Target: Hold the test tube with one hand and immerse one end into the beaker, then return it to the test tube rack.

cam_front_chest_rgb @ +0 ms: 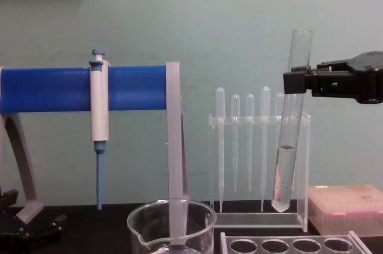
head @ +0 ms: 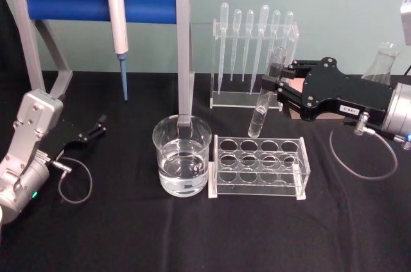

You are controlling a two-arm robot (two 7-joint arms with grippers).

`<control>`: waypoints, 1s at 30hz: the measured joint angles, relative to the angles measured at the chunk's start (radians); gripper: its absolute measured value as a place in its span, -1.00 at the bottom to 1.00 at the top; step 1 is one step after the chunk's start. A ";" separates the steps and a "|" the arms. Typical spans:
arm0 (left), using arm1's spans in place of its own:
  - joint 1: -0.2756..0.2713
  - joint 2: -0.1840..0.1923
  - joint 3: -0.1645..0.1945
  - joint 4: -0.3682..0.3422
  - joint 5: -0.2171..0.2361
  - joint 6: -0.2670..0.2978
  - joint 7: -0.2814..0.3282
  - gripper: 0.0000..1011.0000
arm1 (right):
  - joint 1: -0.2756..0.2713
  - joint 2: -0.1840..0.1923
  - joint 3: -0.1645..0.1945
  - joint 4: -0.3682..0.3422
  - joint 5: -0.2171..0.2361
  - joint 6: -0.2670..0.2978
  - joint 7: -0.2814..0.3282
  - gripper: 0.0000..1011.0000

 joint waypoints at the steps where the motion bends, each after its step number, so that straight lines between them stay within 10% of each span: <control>1: 0.000 0.000 0.000 0.000 0.000 0.000 0.000 0.98 | 0.000 0.000 0.000 0.000 0.000 0.000 0.000 -0.52; 30: 0.000 0.000 0.000 0.000 0.000 0.000 0.000 0.98 | 0.000 0.000 0.000 0.000 0.000 0.000 0.000 -0.52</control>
